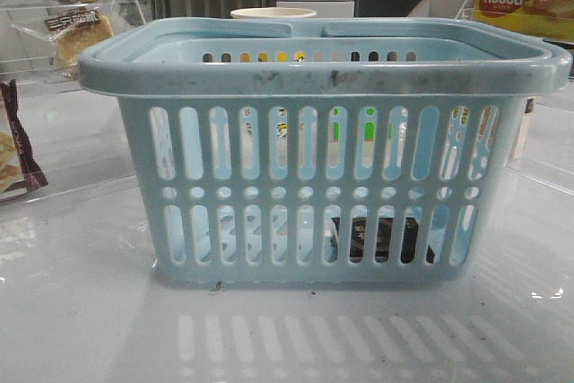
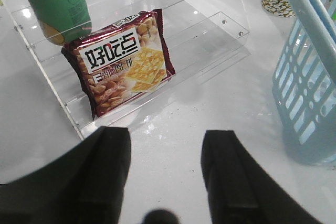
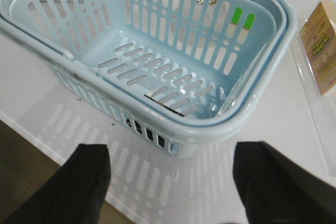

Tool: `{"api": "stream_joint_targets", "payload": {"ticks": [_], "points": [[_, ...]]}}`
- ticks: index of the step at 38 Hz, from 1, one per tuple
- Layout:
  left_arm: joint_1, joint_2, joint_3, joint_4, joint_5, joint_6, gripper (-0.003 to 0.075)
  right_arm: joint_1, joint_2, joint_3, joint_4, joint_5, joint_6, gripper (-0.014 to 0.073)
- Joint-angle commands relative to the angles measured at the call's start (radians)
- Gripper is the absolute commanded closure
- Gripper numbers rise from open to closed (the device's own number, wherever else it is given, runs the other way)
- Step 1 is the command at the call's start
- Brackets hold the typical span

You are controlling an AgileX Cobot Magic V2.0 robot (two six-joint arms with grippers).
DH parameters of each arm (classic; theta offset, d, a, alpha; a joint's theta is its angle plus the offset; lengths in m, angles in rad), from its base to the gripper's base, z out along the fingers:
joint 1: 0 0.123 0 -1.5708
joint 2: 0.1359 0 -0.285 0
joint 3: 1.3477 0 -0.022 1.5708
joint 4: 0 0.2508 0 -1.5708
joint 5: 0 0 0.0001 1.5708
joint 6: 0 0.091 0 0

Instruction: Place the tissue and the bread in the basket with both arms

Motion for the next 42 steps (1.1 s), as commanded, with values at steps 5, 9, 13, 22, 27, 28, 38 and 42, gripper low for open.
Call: {"api": "stream_joint_targets", "payload": {"ticks": [5, 9, 13, 22, 27, 28, 38, 42], "points": [[-0.006, 0.014, -0.027, -0.01, -0.072, -0.009, 0.0339, 0.0, -0.09, 0.017, -0.024, -0.057, -0.012, 0.0003], [-0.006, 0.03, -0.027, -0.01, -0.077, -0.009, 0.0315, 0.0, -0.093, 0.017, -0.024, -0.052, -0.012, 0.0003], [-0.006, 0.056, -0.027, -0.01, -0.101, -0.009, 0.0245, 0.0, -0.093, 0.017, -0.024, -0.052, -0.012, 0.0003], [-0.006, 0.181, -0.081, -0.01, -0.188, -0.009, 0.0116, 0.0, -0.093, 0.017, -0.024, -0.052, -0.012, 0.0002], [-0.006, 0.326, -0.171, -0.01, -0.238, -0.009, 0.0117, 0.0, -0.093, 0.017, -0.024, -0.052, -0.012, 0.0002], [-0.006, 0.346, -0.186, -0.01, -0.254, -0.009, 0.0117, 0.0, -0.093, 0.017, -0.024, -0.052, -0.012, 0.0002], [-0.006, 0.614, -0.359, -0.008, -0.353, -0.009, 0.0117, 0.0, -0.093, 0.017, -0.024, -0.052, -0.012, 0.0002], [-0.006, 0.72, -0.443, -0.008, -0.357, -0.009, 0.0117, 0.0, -0.093, 0.017, -0.024, -0.052, -0.012, 0.0002]]}}
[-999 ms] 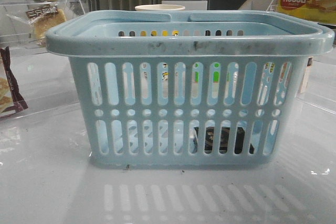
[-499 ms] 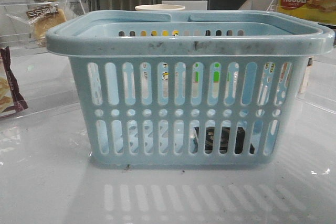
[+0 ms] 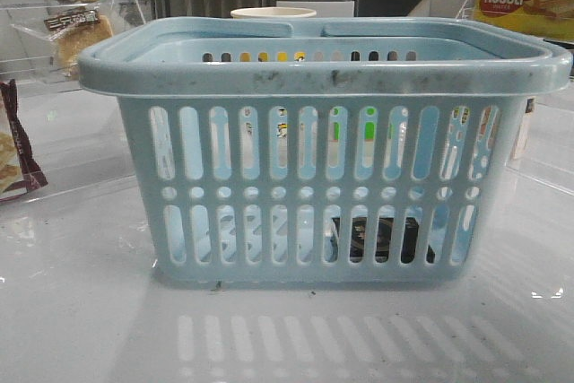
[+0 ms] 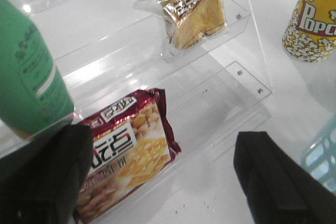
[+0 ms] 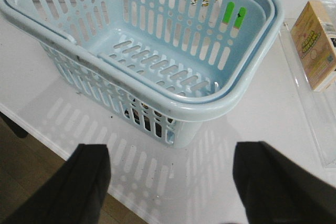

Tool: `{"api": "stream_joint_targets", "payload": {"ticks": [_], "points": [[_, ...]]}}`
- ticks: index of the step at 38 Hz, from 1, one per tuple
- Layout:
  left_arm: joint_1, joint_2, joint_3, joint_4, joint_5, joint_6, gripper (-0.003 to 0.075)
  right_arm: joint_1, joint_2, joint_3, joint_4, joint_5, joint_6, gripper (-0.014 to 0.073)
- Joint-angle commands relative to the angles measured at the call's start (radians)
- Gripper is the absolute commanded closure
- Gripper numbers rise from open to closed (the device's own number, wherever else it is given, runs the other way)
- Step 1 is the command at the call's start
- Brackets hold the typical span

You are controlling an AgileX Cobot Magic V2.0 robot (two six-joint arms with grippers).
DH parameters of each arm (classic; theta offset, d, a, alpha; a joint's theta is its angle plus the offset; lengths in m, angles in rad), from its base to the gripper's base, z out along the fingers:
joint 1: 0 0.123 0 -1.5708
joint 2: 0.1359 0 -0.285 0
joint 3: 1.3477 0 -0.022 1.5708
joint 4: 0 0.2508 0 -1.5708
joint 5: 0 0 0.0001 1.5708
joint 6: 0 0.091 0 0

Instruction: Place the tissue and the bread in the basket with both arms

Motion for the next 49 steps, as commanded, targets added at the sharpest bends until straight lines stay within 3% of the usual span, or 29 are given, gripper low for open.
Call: {"api": "stream_joint_targets", "payload": {"ticks": [1, 23, 31, 42, 45, 49], "points": [[-0.006, 0.075, -0.115, -0.006, -0.085, -0.009, 0.0117, 0.0, 0.001, -0.026, -0.014, -0.072, -0.012, 0.0002], [-0.006, 0.604, -0.572, -0.008, -0.132, -0.009, 0.0117, 0.0, 0.001, -0.026, -0.014, -0.072, -0.012, 0.0002], [-0.006, 0.69, -0.617, -0.123, -0.228, -0.009, 0.0118, 0.0, 0.001, -0.026, -0.014, -0.072, -0.012, 0.0002], [-0.008, 0.731, -0.617, -0.135, -0.248, -0.009, 0.0121, 0.0, 0.001, -0.026, -0.014, -0.072, -0.012, 0.0002], [-0.008, 0.731, -0.617, -0.135, -0.248, -0.009, 0.0158, 0.0, 0.001, -0.026, -0.014, -0.072, -0.012, 0.0002], [-0.008, 0.731, -0.617, -0.135, -0.248, -0.009, 0.0269, 0.0, 0.001, -0.026, -0.014, -0.072, -0.012, 0.0002]]}}
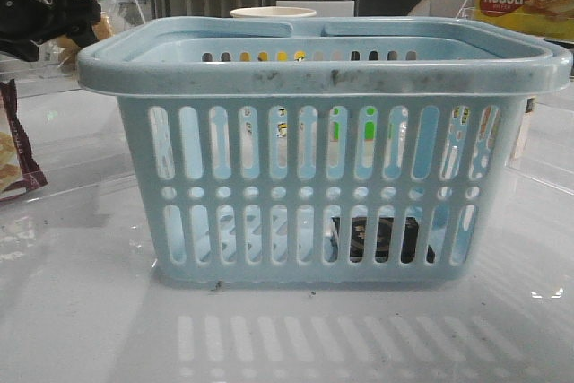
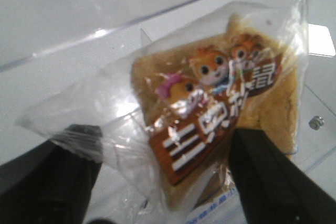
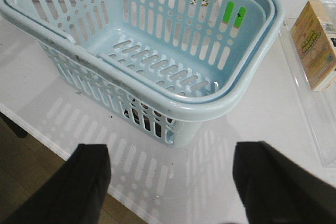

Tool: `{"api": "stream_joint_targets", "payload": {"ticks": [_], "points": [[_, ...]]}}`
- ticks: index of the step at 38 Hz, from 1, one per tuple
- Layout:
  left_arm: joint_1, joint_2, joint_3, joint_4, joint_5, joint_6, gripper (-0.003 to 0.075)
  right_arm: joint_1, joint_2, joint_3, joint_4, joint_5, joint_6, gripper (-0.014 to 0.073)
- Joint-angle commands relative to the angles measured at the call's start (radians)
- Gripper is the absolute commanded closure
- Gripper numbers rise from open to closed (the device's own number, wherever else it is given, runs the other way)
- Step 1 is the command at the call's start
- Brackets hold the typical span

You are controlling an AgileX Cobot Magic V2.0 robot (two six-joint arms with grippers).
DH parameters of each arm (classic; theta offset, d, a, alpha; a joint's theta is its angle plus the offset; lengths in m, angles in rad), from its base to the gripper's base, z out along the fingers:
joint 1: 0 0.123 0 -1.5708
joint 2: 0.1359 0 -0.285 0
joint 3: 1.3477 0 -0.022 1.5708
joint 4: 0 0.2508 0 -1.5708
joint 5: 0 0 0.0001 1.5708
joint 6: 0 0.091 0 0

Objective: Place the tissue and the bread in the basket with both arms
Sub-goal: 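Grasp the wrapped bread pastry on the shelf with the left gripper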

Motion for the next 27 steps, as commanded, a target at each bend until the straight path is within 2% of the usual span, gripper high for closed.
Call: {"api": "stream_joint_targets", "payload": {"ticks": [1, 11, 18, 27], "points": [[-0.003, -0.056, -0.036, -0.009, -0.079, -0.009, 0.03, 0.0, 0.001, -0.026, -0.014, -0.072, -0.012, 0.0002], [-0.003, -0.072, -0.036, -0.009, -0.048, -0.009, 0.0512, 0.0, 0.001, -0.026, -0.014, -0.072, -0.012, 0.0002], [-0.003, -0.136, -0.036, -0.009, 0.037, -0.009, 0.0618, 0.0, 0.001, -0.026, -0.014, -0.072, -0.012, 0.0002], [-0.003, -0.301, -0.036, -0.009, 0.223, -0.009, 0.0629, 0.0, 0.001, -0.026, -0.014, -0.072, -0.012, 0.0002]]}}
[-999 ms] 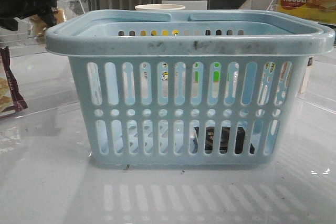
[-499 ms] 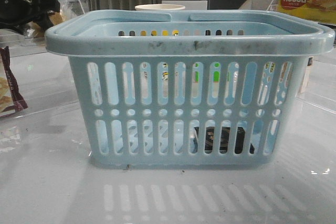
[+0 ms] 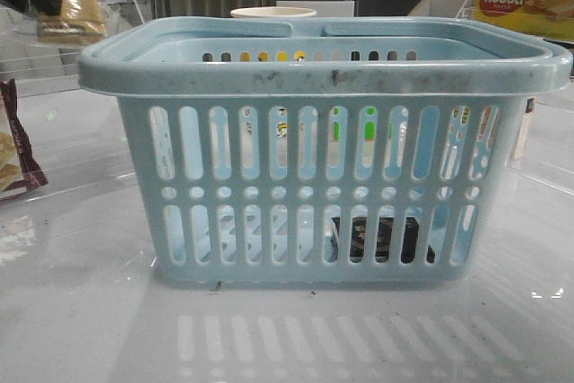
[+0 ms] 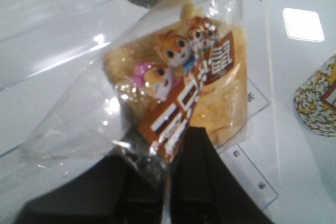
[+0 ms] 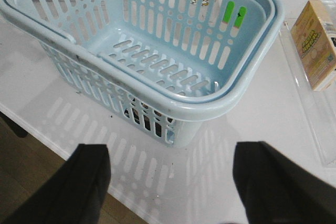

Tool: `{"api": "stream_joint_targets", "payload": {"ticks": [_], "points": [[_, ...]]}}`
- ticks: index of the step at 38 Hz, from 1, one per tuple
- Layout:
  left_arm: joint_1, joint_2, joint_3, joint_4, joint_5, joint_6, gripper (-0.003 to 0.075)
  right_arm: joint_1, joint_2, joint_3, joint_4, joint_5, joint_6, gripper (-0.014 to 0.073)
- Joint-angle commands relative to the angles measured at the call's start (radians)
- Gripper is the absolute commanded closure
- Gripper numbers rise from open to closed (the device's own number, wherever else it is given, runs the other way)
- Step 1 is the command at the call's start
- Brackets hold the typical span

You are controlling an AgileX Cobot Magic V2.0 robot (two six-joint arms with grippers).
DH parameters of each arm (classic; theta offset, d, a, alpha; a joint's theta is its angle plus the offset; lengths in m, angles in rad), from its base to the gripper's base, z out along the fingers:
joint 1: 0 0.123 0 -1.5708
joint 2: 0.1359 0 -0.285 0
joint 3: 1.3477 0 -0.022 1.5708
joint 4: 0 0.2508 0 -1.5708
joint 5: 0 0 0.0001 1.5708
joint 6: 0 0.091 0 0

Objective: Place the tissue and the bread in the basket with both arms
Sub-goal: 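Grasp the wrapped bread pastry on the shelf with the left gripper, then carry the bread over the basket and open the left gripper inside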

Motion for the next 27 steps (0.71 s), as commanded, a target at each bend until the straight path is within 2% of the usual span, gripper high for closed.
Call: {"api": "stream_joint_targets", "payload": {"ticks": [1, 4, 9, 17, 22, 27], "points": [[0.001, -0.129, -0.036, -0.009, 0.004, -0.009, 0.0629, 0.0, 0.001, -0.026, -0.014, -0.072, -0.012, 0.0002], [-0.017, -0.209, -0.036, -0.009, 0.068, 0.007, 0.0629, 0.0, 0.001, -0.026, -0.014, -0.072, -0.012, 0.0002], [-0.095, -0.341, -0.036, -0.009, 0.184, 0.111, 0.0629, 0.0, 0.001, -0.026, -0.014, -0.072, -0.012, 0.0002], [-0.353, -0.435, -0.036, -0.009, 0.411, 0.298, 0.0629, 0.0, 0.001, -0.026, -0.014, -0.072, -0.012, 0.0002], [-0.513, -0.383, -0.036, -0.009, 0.432, 0.298, 0.0629, 0.0, 0.001, -0.026, -0.014, -0.072, -0.012, 0.0002], [-0.589, -0.292, -0.036, -0.009, 0.398, 0.298, 0.0629, 0.0, 0.001, -0.026, -0.014, -0.072, -0.012, 0.0002]]}}
